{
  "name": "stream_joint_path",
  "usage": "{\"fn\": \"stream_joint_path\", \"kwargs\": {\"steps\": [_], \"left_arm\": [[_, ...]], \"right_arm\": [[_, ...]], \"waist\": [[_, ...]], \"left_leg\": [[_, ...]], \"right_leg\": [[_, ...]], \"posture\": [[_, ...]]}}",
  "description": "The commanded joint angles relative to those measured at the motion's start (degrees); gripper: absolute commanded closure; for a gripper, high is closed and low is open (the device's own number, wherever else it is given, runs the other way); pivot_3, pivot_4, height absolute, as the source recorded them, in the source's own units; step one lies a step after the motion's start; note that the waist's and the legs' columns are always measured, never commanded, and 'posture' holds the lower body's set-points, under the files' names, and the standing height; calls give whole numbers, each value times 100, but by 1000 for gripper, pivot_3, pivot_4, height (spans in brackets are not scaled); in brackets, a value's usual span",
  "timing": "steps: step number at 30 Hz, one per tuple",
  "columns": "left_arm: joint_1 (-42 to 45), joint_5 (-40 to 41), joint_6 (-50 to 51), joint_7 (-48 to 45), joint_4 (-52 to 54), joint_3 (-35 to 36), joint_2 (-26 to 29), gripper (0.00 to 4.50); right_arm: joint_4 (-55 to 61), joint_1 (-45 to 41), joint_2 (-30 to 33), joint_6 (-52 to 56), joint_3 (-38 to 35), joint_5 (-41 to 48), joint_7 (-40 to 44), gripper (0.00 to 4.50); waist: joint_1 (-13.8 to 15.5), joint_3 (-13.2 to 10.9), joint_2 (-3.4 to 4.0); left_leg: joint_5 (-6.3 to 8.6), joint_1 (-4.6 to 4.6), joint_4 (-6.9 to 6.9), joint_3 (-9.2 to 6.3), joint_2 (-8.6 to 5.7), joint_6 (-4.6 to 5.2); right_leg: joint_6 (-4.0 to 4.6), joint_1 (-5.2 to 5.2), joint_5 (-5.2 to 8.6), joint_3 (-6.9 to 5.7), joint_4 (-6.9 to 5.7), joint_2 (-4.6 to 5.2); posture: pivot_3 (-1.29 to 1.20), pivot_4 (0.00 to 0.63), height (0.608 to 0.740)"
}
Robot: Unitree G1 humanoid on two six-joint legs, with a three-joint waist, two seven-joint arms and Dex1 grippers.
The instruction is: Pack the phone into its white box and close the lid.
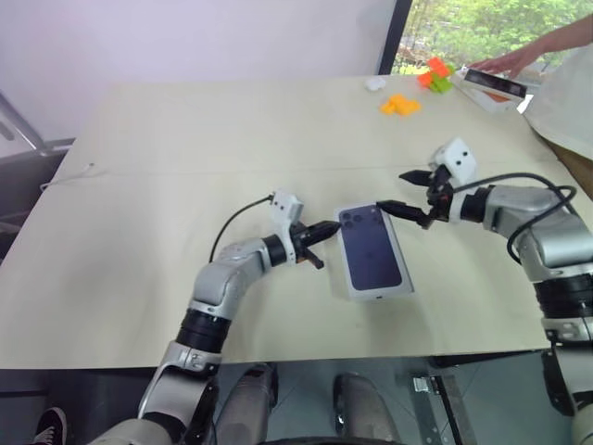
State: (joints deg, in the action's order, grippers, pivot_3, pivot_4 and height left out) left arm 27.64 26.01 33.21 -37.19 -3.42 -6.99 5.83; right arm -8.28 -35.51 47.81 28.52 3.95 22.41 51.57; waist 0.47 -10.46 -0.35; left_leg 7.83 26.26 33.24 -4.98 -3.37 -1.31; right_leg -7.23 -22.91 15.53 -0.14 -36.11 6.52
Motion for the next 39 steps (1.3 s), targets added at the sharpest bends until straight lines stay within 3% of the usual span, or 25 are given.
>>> {"fn": "stream_joint_path", "kwargs": {"steps": [1, 4, 11, 22, 39], "left_arm": [[-273, 138, 257, 111, 591, 147, 175, 4500], [-509, 169, 436, 193, 773, 131, 230, 4500], [-672, 16, 581, 223, 727, -120, 231, 4500], [-315, -251, 497, 156, 12, -631, -133, 4500], [97, -173, 602, 152, 22, -521, -476, 4500]], "right_arm": [[-120, 7, 208, -518, -60, -388, 275, 73], [-208, 140, 277, -704, -32, -573, 528, 895], [-307, 368, 495, -1259, -42, -1043, 886, 4468], [74, 955, 591, -1586, 69, -1439, 1322, 4468], [354, 1185, 605, -1595, 80, -1641, 1308, 4468]], "waist": [[0, 0, 1], [10, 0, 1], [24, 0, 1], [21, 1, 3], [26, 1, 2]], "left_leg": [[0, -1, 0, 0, 0, 0], [0, -13, 1, -1, 0, -1], [-1, -23, 8, 0, 0, -3], [-1, -44, 7, 1, 1, -4], [0, -65, 8, 4, 1, -4]], "right_leg": [[0, 0, 0, 0, -2, 0], [1, 12, 1, 0, -2, -1], [10, 25, 4, 2, -2, 1], [13, 41, 6, 3, -3, 1], [20, 62, 10, 6, -2, 3]], "posture": [[0, 150, 740], [0, 150, 740], [0, 150, 740], [0, 150, 740], [0, 150, 740]]}}
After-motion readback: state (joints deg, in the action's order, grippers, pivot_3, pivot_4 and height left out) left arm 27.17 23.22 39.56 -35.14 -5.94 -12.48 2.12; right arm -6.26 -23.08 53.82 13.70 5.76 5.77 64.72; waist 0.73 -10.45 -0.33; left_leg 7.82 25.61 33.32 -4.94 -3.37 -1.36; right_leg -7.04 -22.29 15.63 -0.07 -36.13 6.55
